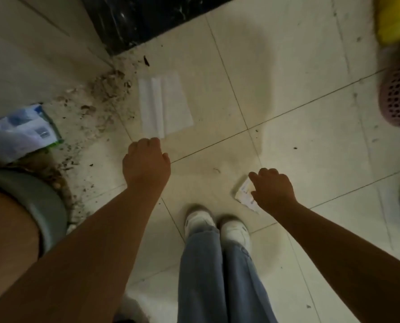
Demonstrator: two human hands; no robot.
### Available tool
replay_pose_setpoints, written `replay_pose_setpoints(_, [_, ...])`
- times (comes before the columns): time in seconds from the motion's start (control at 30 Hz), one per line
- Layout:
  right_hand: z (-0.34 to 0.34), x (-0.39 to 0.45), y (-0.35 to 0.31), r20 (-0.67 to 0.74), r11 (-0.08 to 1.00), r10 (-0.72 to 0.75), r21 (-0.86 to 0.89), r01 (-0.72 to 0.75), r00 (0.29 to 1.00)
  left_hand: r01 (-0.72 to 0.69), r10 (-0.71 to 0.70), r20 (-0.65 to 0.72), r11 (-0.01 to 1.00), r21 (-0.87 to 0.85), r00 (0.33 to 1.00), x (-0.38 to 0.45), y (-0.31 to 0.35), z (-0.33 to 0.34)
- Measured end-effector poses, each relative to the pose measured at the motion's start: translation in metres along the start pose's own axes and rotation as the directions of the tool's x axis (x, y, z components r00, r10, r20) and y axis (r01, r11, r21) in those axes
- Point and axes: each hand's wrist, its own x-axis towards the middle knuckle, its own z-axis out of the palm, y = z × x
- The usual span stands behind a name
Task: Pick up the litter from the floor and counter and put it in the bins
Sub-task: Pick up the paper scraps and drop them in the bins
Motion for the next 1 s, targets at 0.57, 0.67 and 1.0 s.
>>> replay_pose_setpoints(0.57, [0.041,0.078,0.009,-0.268,0.979,-0.195,-0.107,0.173,0.944,0.197,-0.212,-0.08,0.967,-0.16,0.974,0.1,0.012,0.048])
replay_pose_setpoints(0.67, [0.007,0.055,0.01,-0.233,0.995,-0.02,0.092,0.043,0.972,0.097,-0.102,-0.068,0.993,-0.071,0.992,0.065,0.025,0.024])
replay_pose_setpoints(1.0, [-0.118,-0.084,0.092,-0.295,0.763,0.357,0.639,-0.095,0.886,-0.335,0.351,-0.179,0.935,0.116,0.919,-0.049,0.139,-0.137])
